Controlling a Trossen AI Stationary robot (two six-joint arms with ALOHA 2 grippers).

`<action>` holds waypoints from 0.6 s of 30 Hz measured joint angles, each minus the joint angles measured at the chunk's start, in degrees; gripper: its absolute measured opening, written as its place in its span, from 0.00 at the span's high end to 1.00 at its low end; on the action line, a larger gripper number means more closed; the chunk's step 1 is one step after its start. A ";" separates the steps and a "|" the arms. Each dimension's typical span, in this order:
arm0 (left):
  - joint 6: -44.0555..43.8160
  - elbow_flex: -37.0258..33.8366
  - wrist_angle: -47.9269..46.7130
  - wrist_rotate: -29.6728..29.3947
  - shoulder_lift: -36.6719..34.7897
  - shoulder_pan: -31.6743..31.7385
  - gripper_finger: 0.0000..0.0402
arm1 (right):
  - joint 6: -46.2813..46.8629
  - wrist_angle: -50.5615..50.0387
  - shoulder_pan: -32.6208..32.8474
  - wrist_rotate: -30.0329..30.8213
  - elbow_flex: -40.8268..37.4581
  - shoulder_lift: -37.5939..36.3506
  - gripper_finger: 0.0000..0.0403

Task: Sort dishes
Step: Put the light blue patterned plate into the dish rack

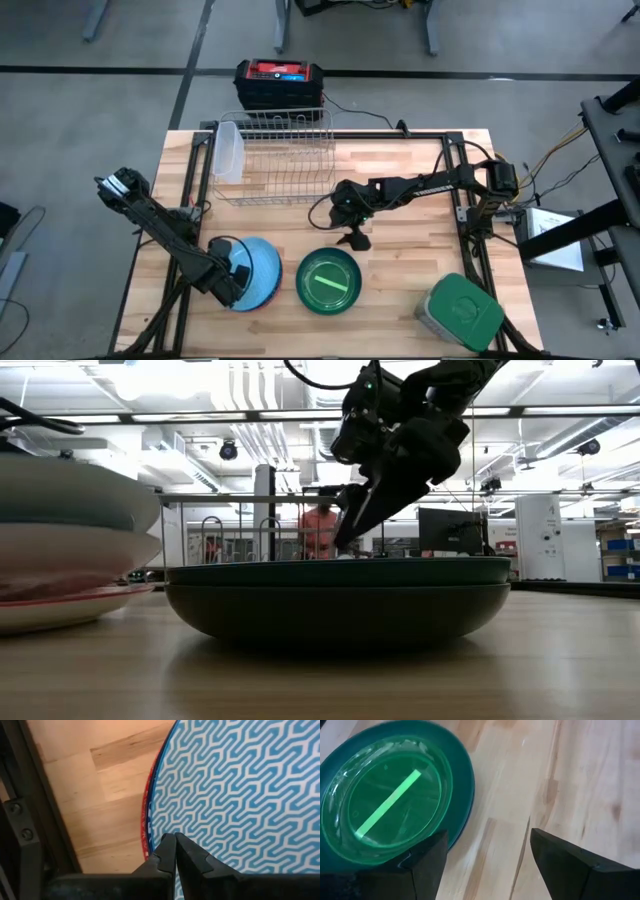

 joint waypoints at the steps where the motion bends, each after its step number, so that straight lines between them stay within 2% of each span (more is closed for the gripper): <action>1: 0.00 0.00 0.22 -0.47 0.00 -0.01 1.00 | -0.30 1.01 0.17 0.03 0.00 0.00 0.33; 10: 0.40 -0.04 0.70 -2.49 0.16 0.07 1.00 | -7.45 17.48 6.13 0.86 0.81 0.00 0.37; 15: 0.48 0.00 0.68 -3.22 0.61 0.07 1.00 | -14.98 22.57 10.56 8.50 3.11 0.00 0.38; 18: 0.48 0.00 0.67 -3.35 0.61 0.07 1.00 | -17.01 22.91 11.65 9.49 4.33 -0.01 0.37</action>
